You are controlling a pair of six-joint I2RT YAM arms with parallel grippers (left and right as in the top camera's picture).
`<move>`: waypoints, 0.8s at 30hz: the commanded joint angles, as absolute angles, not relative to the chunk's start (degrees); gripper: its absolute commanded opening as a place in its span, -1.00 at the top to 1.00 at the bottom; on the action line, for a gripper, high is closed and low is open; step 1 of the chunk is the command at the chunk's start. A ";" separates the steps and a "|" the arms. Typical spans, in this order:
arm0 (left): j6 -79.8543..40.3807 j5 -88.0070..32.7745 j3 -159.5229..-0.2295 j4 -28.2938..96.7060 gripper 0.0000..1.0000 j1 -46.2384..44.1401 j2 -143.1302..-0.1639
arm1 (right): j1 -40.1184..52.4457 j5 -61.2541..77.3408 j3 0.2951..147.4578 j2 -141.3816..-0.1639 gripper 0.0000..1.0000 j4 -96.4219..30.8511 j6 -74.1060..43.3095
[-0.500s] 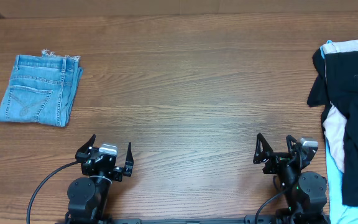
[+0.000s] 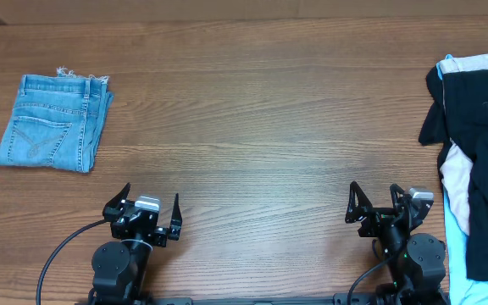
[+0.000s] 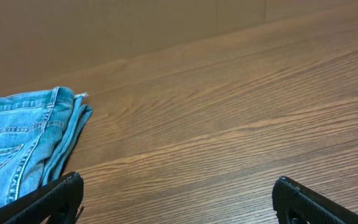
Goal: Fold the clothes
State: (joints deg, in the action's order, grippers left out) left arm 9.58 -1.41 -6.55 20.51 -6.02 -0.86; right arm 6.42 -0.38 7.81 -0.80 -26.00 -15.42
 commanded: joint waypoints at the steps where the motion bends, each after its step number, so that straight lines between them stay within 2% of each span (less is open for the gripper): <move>1: 9.19 -1.06 -6.04 20.08 -1.00 -5.91 -0.34 | 6.24 -0.47 7.46 -0.16 -1.00 -25.80 -15.73; 10: 9.61 -1.34 -6.04 19.03 -1.00 -5.91 -0.36 | 6.24 -0.51 7.46 -0.16 -1.00 -25.80 -15.70; 15: 9.58 -6.66 -6.04 18.76 -1.00 -5.91 -0.36 | 6.26 4.82 7.46 -0.16 -1.00 -25.80 -16.80; 18: 9.47 -16.25 -6.04 18.74 -1.00 -5.91 -0.36 | 6.26 10.22 7.46 -0.16 -1.00 -25.71 -17.28; 24: -6.09 -19.40 -11.49 11.86 -1.00 -5.93 -0.69 | 6.24 12.32 8.75 -0.69 -1.00 -9.32 -26.92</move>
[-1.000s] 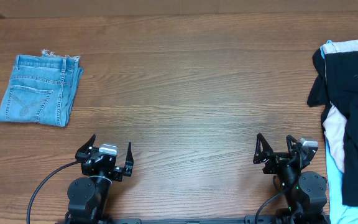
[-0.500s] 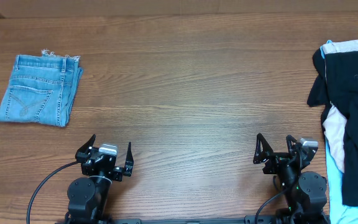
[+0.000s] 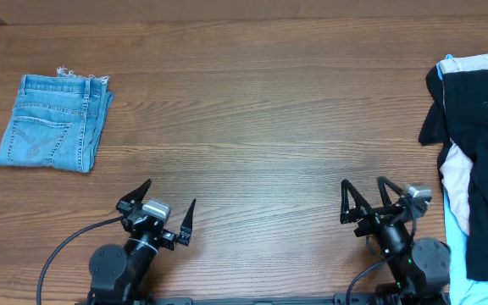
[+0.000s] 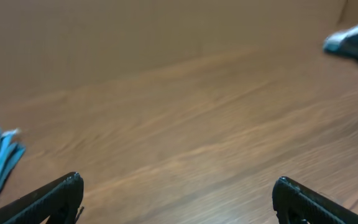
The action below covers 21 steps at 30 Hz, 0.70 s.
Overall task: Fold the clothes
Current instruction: 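Reach the right gripper into the clothes pile and grasp the black shorts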
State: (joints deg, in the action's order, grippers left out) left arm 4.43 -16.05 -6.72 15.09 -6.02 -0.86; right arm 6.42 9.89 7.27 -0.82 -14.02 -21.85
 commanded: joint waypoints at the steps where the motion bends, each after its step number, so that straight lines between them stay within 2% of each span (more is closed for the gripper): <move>1: -6.90 -19.40 -13.17 11.20 -1.00 -5.93 -1.48 | 6.24 12.36 9.45 -1.19 -1.00 -9.87 -26.89; 4: -6.55 -19.38 -21.28 12.36 -1.00 -5.93 -8.54 | 6.24 16.64 12.23 -4.47 -1.00 -15.18 -26.85; 10: -3.38 -20.18 -37.10 12.19 -1.00 -5.93 -29.17 | 6.24 27.90 12.64 -5.72 -1.00 -14.90 -28.16; 15: -1.67 -27.79 -47.90 13.02 -1.00 -6.09 -43.83 | 6.24 26.68 15.33 -6.13 -1.00 -6.90 -28.62; 19: -0.54 -28.32 -56.58 21.26 -1.00 -6.09 -51.68 | 6.24 25.41 21.58 -11.49 -1.00 -6.20 -28.58; 21: 2.35 -28.21 -62.54 28.62 -1.00 -6.09 -55.53 | 6.24 25.32 28.36 -19.42 -1.00 -7.94 -27.94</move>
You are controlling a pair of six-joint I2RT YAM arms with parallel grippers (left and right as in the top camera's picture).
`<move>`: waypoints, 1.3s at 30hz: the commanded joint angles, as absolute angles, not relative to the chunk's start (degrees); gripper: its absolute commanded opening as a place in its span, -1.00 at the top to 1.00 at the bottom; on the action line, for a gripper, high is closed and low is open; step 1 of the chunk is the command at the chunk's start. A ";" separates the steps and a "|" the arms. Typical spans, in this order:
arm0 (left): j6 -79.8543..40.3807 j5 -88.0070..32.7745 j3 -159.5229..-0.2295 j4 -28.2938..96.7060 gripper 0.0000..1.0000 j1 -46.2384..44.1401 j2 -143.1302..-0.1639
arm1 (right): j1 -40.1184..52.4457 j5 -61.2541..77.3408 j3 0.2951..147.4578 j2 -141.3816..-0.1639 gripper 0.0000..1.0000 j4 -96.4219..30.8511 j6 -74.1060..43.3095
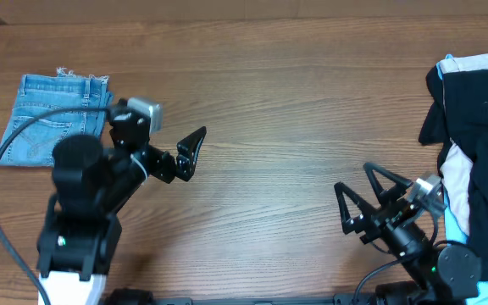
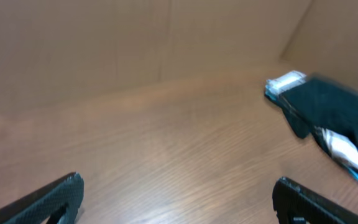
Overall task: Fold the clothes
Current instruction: 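Reach the right gripper into the clothes pile and grasp the black shorts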
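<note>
A pile of unfolded clothes (image 1: pixel 479 144), black over light blue and pale pink, lies at the table's right edge. It also shows in the left wrist view as a dark heap, the pile (image 2: pixel 328 118), far off to the right. Folded blue jeans (image 1: pixel 36 127) lie at the far left, partly under my raised left arm. My left gripper (image 1: pixel 191 149) hangs open over the table's left middle, pointing right, with nothing between its fingers (image 2: pixel 48 199). My right gripper (image 1: pixel 352 176) stands open near the front edge, left of the pile and apart from it.
The brown wooden table (image 1: pixel 295 102) stretches between the jeans and the pile. A black cable (image 1: pixel 2 161) loops from the left arm past the jeans. A tan wall (image 2: pixel 135 43) stands behind the table.
My left arm has gone from the front edge up and out over the table's left middle, its open gripper turned right toward the pile. The right gripper has shifted slightly right, still open.
Both grippers first rested open at the front edge, the left wrist view looking at the folded jeans. Then both had turned a little rightward, the jeans slipping to that view's left edge. Now the left arm is raised, with the pile in its wrist view.
</note>
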State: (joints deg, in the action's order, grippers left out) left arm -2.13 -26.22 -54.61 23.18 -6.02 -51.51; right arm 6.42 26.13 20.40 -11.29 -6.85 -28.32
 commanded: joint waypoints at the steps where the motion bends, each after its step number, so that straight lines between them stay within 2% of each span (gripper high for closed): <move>1: 3.55 -28.10 -65.84 32.23 -1.00 -6.09 -57.34 | 6.24 25.32 32.21 -24.12 -1.00 -9.54 -26.89; 4: 6.87 -28.47 -71.99 38.39 -1.00 -6.09 -60.18 | 6.24 23.73 45.43 -39.77 -1.00 -18.28 -24.08; 5: 7.77 -28.56 -73.63 40.29 -1.00 -6.07 -60.38 | 6.24 20.21 52.75 -47.22 -1.00 -25.23 -23.29; 10: 7.53 -34.54 -74.11 38.28 -1.00 -6.02 -60.31 | 5.19 2.76 81.95 -72.20 -1.00 -48.01 -13.32; 13: 7.51 -34.59 -74.11 38.54 -1.00 -6.02 -60.20 | -1.85 2.02 98.54 -86.85 -1.00 -57.60 -11.92; 15: 7.51 -34.59 -74.11 38.59 -1.00 -6.02 -60.20 | -6.83 2.46 103.85 -92.86 -1.00 -60.07 -11.92; 17: 7.05 -34.74 -74.11 38.63 -1.00 -6.02 -60.20 | -12.82 8.82 106.41 -98.32 -1.00 -61.12 -11.84; 22: 7.07 -37.04 -74.08 38.30 -1.00 -6.02 -60.25 | -22.04 4.03 105.71 -106.17 -1.00 -60.36 -9.82; 27: 6.61 -35.42 -74.08 39.16 -1.00 -6.02 -61.14 | -31.86 7.38 105.71 -113.45 -1.00 -56.71 -11.88; 30: 5.65 -35.40 -74.08 39.16 -1.00 -6.02 -62.65 | -32.53 7.68 105.71 -117.67 -1.00 -53.65 -11.94; 36: 1.96 -35.44 -74.08 39.16 -1.00 -6.02 -68.16 | -27.57 4.32 105.71 -122.87 -0.98 -45.52 -10.37; 39: -0.30 -35.59 -74.08 39.16 -1.00 -6.02 -71.26 | -23.88 -3.42 105.71 -124.79 -0.98 -43.55 -10.24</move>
